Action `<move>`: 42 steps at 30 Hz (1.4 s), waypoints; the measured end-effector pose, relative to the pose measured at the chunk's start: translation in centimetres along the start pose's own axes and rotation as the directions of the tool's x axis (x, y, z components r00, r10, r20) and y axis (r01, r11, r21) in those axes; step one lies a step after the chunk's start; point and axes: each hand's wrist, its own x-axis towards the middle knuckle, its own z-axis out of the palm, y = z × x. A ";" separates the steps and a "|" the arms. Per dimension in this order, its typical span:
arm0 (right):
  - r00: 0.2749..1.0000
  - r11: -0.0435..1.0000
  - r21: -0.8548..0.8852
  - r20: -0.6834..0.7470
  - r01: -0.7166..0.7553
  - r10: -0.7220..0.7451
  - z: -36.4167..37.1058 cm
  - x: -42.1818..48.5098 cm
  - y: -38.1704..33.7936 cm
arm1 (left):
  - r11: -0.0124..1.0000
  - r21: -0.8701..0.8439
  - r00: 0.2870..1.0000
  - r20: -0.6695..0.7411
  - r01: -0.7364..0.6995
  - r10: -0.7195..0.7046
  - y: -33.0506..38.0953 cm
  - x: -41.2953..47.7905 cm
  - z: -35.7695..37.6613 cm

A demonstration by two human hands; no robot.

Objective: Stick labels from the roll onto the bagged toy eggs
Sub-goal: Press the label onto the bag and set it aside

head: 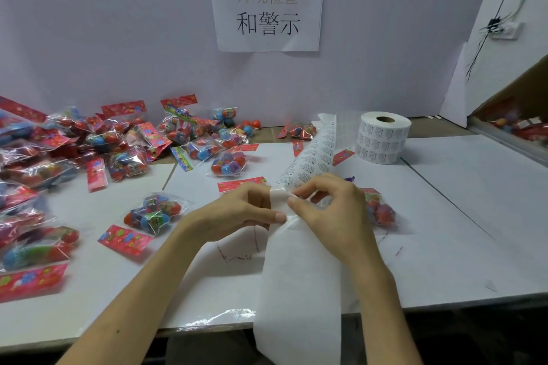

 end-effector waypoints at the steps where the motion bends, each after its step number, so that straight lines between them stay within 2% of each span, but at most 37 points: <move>1: 1.000 1.000 0.003 0.000 -0.004 0.004 0.0 0.0 0.0 | 1.000 0.003 1.000 0.002 0.001 -0.001 0.0 0.0 0.0; 9: 1.000 1.000 0.012 -0.007 -0.013 0.014 -0.1 0.2 -0.1 | 1.000 0.023 1.000 0.006 0.015 -0.015 0.0 0.0 0.0; 17: 0.996 0.997 0.069 -0.078 -0.039 0.044 -0.4 0.5 0.3 | 0.996 0.063 0.997 0.043 0.055 -0.058 0.0 -0.1 0.1; 22: 0.970 0.987 0.149 -0.227 -0.051 0.085 -1.5 0.7 1.0 | 0.983 0.149 0.985 0.116 0.110 -0.128 0.0 -0.4 0.4; 25: 0.935 0.977 0.211 -0.343 -0.022 0.095 -2.5 0.6 1.1 | 0.973 0.190 0.958 0.226 0.132 -0.175 0.4 -0.8 0.7; 27: 0.926 0.967 0.256 -0.364 -0.005 0.101 -3.0 0.5 0.8 | 0.973 0.203 0.943 0.287 0.110 -0.167 0.5 -0.9 0.4; 31: 0.947 0.952 0.306 -0.309 0.009 0.091 -3.3 0.5 0.4 | 0.992 0.099 0.978 0.182 0.081 -0.098 0.0 -0.9 -0.4; 36: 0.993 0.939 0.344 -0.114 0.009 0.032 -2.4 0.4 -0.1 | 0.981 -0.153 0.993 -0.029 -0.117 0.114 0.1 -0.2 -0.5; 39: 0.998 0.949 0.314 0.057 -0.002 -0.017 -1.5 0.3 -0.1 | 0.972 -0.170 0.975 -0.178 -0.164 0.133 0.2 0.2 -0.6; 42: 0.989 0.975 0.221 0.143 0.008 -0.040 -0.7 0.1 0.0 | 0.973 -0.128 0.962 -0.217 -0.194 0.163 0.0 0.2 -0.7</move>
